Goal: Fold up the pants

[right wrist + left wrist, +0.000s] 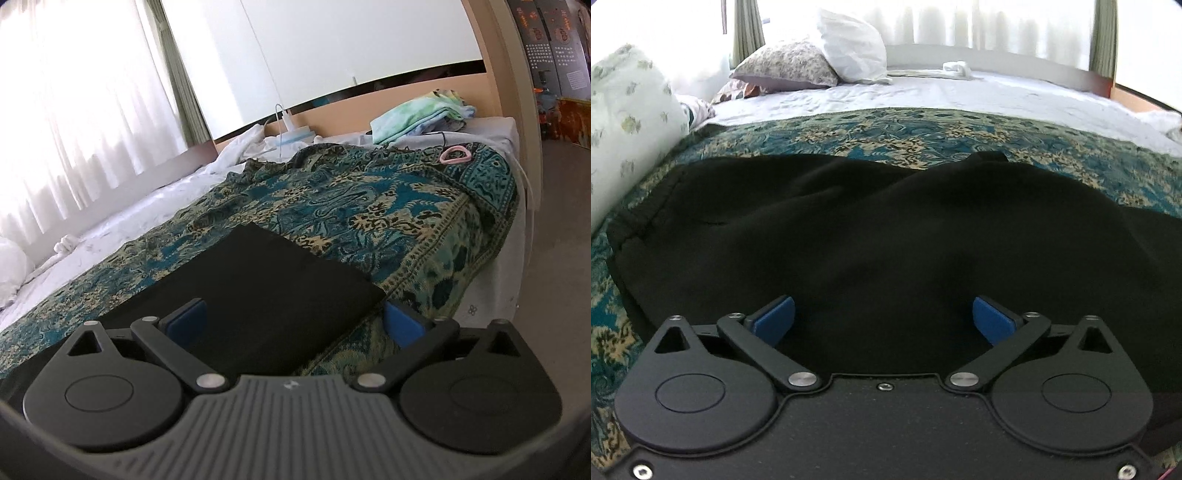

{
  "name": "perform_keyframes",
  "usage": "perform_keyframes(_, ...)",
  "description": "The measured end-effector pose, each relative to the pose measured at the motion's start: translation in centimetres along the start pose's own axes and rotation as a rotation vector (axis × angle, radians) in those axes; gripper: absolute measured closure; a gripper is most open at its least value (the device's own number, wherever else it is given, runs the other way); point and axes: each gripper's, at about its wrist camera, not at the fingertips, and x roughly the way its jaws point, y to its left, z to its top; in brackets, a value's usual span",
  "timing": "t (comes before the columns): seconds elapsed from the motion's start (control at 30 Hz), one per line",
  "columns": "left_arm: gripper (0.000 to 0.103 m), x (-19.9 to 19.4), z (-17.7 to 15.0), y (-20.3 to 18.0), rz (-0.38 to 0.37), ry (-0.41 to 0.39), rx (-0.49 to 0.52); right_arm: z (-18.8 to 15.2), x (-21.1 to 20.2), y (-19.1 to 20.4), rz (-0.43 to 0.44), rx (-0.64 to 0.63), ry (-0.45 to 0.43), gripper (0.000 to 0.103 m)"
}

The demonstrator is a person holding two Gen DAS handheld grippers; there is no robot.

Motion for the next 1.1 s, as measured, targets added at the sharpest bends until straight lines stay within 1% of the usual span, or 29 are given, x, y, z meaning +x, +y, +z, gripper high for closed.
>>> perform_keyframes(0.07,0.000,0.0,-0.2,-0.4,0.011,-0.009,0.020,-0.2,-0.4,0.2,0.015,0.004,-0.010,0.001)
perform_keyframes(0.17,0.000,0.2,-0.2,-0.4,0.001,-0.013,0.012,-0.3,-0.2,0.8,0.013,-0.029,-0.011,0.001)
perform_keyframes(0.23,0.000,0.3,-0.3,-0.5,0.002,-0.018,0.012,-0.3,0.5,1.2,0.006,-0.061,-0.003,0.001)
perform_keyframes(0.3,0.000,0.2,-0.4,-0.6,0.005,-0.023,0.017,0.1,1.9,1.6,-0.014,-0.091,0.027,0.001)
perform_keyframes(0.37,0.000,0.2,-0.4,-0.7,0.004,-0.025,0.015,0.3,3.0,1.9,-0.022,-0.114,0.032,0.001)
perform_keyframes(0.43,0.000,0.2,-0.4,-0.7,0.004,-0.029,0.014,0.6,4.1,2.1,-0.013,-0.136,0.042,0.002)
perform_keyframes(0.47,0.000,0.2,-0.4,-0.7,0.004,-0.032,0.014,0.8,4.4,2.2,0.008,-0.134,0.047,0.004)
perform_keyframes(0.5,0.000,0.2,-0.5,-0.7,0.003,-0.035,0.013,1.0,4.5,2.0,0.045,-0.111,0.052,0.008)
perform_keyframes(0.53,0.000,0.2,-0.6,-0.6,0.002,-0.037,0.013,1.1,4.6,1.9,0.086,-0.075,0.064,0.023)
perform_keyframes(0.57,0.000,0.2,-0.6,-0.6,0.000,-0.040,0.012,1.2,4.5,1.6,0.126,-0.025,0.075,0.026)
perform_keyframes(0.6,0.000,0.2,-0.6,-0.6,-0.001,-0.042,0.010,1.2,4.4,1.7,0.138,-0.014,0.073,0.028)
perform_keyframes(0.63,0.000,0.2,-0.6,-0.5,-0.003,-0.044,0.008,1.2,4.4,2.1,0.125,-0.038,0.081,0.033)
perform_keyframes(0.67,0.000,0.2,-0.7,-0.5,-0.004,-0.047,0.006,1.2,4.5,2.6,0.094,-0.075,0.089,0.040)
perform_keyframes(0.7,0.000,0.1,-0.8,-0.5,-0.005,-0.050,0.005,1.2,4.7,3.2,0.053,-0.117,0.100,0.044)
perform_keyframes(0.73,0.000,0.0,-0.9,-0.5,-0.006,-0.053,0.003,1.4,4.8,3.6,0.016,-0.143,0.107,0.055)
perform_keyframes(0.77,0.000,0.0,-0.9,-0.5,-0.008,-0.057,0.001,1.6,5.0,3.9,-0.017,-0.152,0.115,0.070)
perform_keyframes(0.8,0.000,0.0,-1.0,-0.4,-0.009,-0.060,-0.001,2.1,5.3,4.2,-0.054,-0.145,0.125,0.077)
perform_keyframes(0.83,0.000,0.0,-1.0,-0.4,-0.012,-0.064,-0.003,2.6,5.6,4.5,-0.080,-0.126,0.132,0.087)
perform_keyframes(0.87,0.000,0.0,-1.0,-0.4,-0.014,-0.067,-0.006,3.2,5.8,5.0,-0.099,-0.106,0.138,0.091)
perform_keyframes(0.9,0.000,-0.1,-1.1,-0.3,-0.015,-0.070,-0.009,3.9,5.9,6.1,-0.110,-0.113,0.128,0.092)
perform_keyframes(0.97,0.000,-0.1,-1.2,-0.1,-0.022,-0.077,-0.014,4.6,5.6,10.1,-0.112,-0.205,0.084,0.094)
perform_keyframes(1.03,0.000,-0.1,-1.2,0.0,-0.025,-0.081,-0.018,4.2,4.8,16.2,-0.046,-0.349,0.042,0.094)
perform_keyframes(1.07,0.000,-0.2,-1.2,0.1,-0.027,-0.082,-0.019,3.5,4.2,19.3,0.003,-0.419,0.029,0.094)
perform_keyframes(1.1,0.000,-0.2,-1.3,0.1,-0.029,-0.083,-0.021,2.3,3.3,22.9,0.074,-0.500,0.022,0.094)
